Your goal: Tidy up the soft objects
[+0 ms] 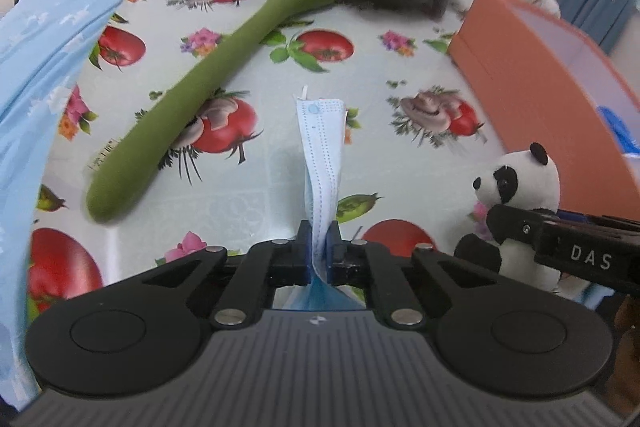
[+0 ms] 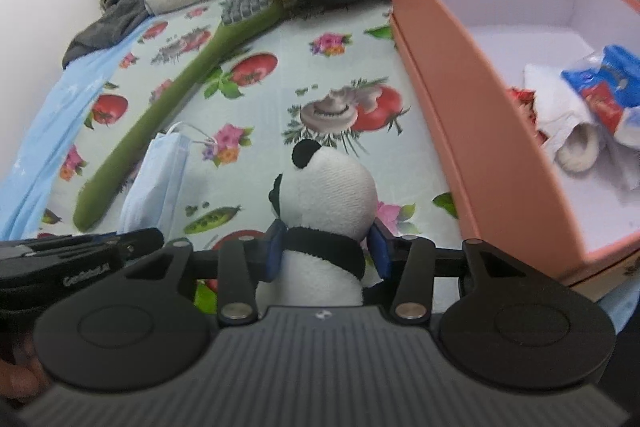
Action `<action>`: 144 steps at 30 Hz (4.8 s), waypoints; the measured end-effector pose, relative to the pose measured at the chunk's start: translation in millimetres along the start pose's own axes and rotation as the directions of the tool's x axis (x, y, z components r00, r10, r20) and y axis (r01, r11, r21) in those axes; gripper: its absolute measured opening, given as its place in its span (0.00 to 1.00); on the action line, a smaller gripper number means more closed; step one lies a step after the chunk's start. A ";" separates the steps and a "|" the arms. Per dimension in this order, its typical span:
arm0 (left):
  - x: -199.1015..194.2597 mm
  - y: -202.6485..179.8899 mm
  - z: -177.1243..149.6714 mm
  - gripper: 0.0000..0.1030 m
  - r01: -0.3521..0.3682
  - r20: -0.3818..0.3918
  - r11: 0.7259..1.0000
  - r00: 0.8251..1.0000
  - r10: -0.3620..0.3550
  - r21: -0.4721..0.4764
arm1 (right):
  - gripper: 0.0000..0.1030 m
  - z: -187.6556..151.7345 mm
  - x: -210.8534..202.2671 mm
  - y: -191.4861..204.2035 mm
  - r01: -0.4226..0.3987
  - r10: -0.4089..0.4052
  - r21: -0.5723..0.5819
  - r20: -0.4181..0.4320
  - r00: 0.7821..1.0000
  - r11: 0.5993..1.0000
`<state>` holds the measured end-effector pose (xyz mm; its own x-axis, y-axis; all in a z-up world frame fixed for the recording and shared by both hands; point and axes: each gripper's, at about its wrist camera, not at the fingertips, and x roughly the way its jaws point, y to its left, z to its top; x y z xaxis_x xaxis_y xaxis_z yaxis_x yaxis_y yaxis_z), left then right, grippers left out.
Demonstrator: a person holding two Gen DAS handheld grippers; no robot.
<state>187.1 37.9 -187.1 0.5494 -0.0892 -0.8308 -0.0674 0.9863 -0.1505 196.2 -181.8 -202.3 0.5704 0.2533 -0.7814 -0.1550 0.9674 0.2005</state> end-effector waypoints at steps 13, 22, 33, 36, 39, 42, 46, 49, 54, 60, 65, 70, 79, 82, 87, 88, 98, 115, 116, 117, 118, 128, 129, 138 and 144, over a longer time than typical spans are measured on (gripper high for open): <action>-99.5 -13.1 -9.4 0.07 0.078 0.105 0.996 0.992 -0.074 -0.038 | 0.46 -4.1 -83.0 14.2 -0.031 0.034 -0.028 0.105 0.994 0.999; -159.1 -27.6 -21.1 0.07 0.116 0.189 0.993 0.976 -0.108 -0.030 | 0.46 -19.2 -141.2 20.8 -0.048 0.058 -0.057 0.181 0.982 0.997; -202.9 -49.2 -40.6 0.07 0.191 0.228 0.982 0.957 -0.182 -0.016 | 0.46 -32.2 -194.9 7.8 -0.021 0.032 -0.043 0.267 0.963 0.999; -205.4 -61.1 -41.0 0.07 0.217 0.226 0.976 0.951 -0.212 0.002 | 0.46 -33.1 -204.1 4.4 -0.013 0.023 -0.040 0.279 0.960 0.999; -207.0 -75.5 -41.0 0.07 0.239 0.224 0.970 0.944 -0.241 0.033 | 0.46 -35.6 -214.6 -2.3 0.005 0.003 -0.026 0.296 0.955 1.000; -205.9 -88.5 -40.0 0.07 0.272 0.214 0.961 0.937 -0.277 0.052 | 0.46 -41.2 -225.8 -15.0 0.023 -0.021 -0.004 0.301 0.953 1.000; -202.9 -112.3 -39.9 0.07 0.312 0.193 0.945 0.926 -0.325 0.097 | 0.46 -52.9 -239.7 -35.2 0.060 -0.070 0.043 0.295 0.953 0.997; -195.3 -127.8 -38.3 0.07 0.331 0.174 0.936 0.921 -0.348 0.118 | 0.46 -57.6 -244.4 -51.7 0.095 -0.113 0.074 0.289 0.951 0.993; -175.8 -149.1 -29.1 0.07 0.353 0.131 0.926 0.920 -0.370 0.135 | 0.46 -57.2 -239.1 -72.7 0.111 -0.141 0.122 0.276 0.951 0.986; -139.3 -178.4 1.1 0.07 0.359 0.084 0.918 0.923 -0.376 0.169 | 0.46 -41.5 -217.2 -97.6 0.111 -0.153 0.169 0.261 0.953 0.979; -101.5 -204.6 36.1 0.07 0.354 0.052 0.916 0.928 -0.370 0.190 | 0.46 -19.1 -193.7 -121.0 0.116 -0.162 0.196 0.237 0.958 0.974; -59.8 -229.0 69.3 0.07 0.356 0.010 0.914 0.931 -0.364 0.194 | 0.46 8.9 -165.6 -144.8 0.125 -0.168 0.202 0.211 0.963 0.971; 27.1 -259.2 119.6 0.07 0.323 -0.049 0.924 0.946 -0.319 0.207 | 0.47 58.2 -95.5 -183.5 0.108 -0.140 0.198 0.156 0.978 0.974; 52.2 -263.3 134.0 0.07 0.306 -0.059 0.928 0.952 -0.300 0.213 | 0.47 72.4 -71.2 -191.7 0.107 -0.137 0.200 0.144 0.980 0.974; 83.7 -266.2 151.6 0.07 0.284 -0.073 0.937 0.959 -0.274 0.202 | 0.47 90.1 -41.3 -204.2 0.098 -0.127 0.196 0.138 0.982 0.976; 89.2 -266.2 154.4 0.08 0.281 -0.075 0.939 0.960 -0.271 0.198 | 0.47 92.9 -36.0 -207.4 0.105 -0.133 0.194 0.134 0.982 0.975; 93.4 -262.9 160.7 0.30 0.284 -0.096 0.939 0.958 -0.271 0.192 | 0.57 103.2 -23.6 -223.3 0.118 -0.145 0.215 0.114 0.983 0.970; -80.5 -226.2 133.9 0.31 0.295 0.080 0.919 0.942 -0.325 0.263 | 0.57 86.2 -160.1 -167.6 0.122 -0.182 0.203 0.312 0.933 0.971; -90.1 -223.4 130.1 0.31 0.300 0.086 0.917 0.939 -0.332 0.263 | 0.57 82.6 -169.8 -163.1 0.122 -0.184 0.205 0.323 0.928 0.971; -100.0 -220.4 125.8 0.31 0.305 0.093 0.915 0.936 -0.338 0.264 | 0.57 79.6 -176.5 -159.3 0.120 -0.185 0.206 0.329 0.926 0.971; -109.5 -217.6 121.0 0.31 0.306 0.100 0.915 0.935 -0.341 0.264 | 0.57 75.6 -185.4 -155.0 0.115 -0.181 0.205 0.340 0.923 0.972; -185.4 -196.4 69.9 0.31 0.335 0.151 0.893 0.908 -0.392 0.301 | 0.57 31.8 -249.0 -118.1 0.125 -0.200 0.200 0.416 0.887 0.972; -191.8 -194.5 64.7 0.31 0.336 0.157 0.891 0.905 -0.395 0.304 | 0.57 27.0 -253.4 -114.7 0.127 -0.202 0.200 0.419 0.885 0.972; -239.0 -175.8 10.5 0.31 0.355 0.180 0.886 0.890 -0.418 0.300 | 0.57 -21.9 -276.6 -96.4 0.131 -0.218 0.228 0.418 0.882 0.965; -242.5 -163.2 -14.1 0.31 0.333 0.189 0.898 0.900 -0.394 0.286 | 0.57 -40.2 -271.8 -92.7 0.123 -0.205 0.225 0.387 0.899 0.966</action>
<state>53.1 -103.4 31.4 0.6778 -0.4427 -0.5870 0.3610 0.8959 -0.2588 23.2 -340.5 -32.3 0.8568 0.0320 -0.5147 0.1023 0.9677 0.2304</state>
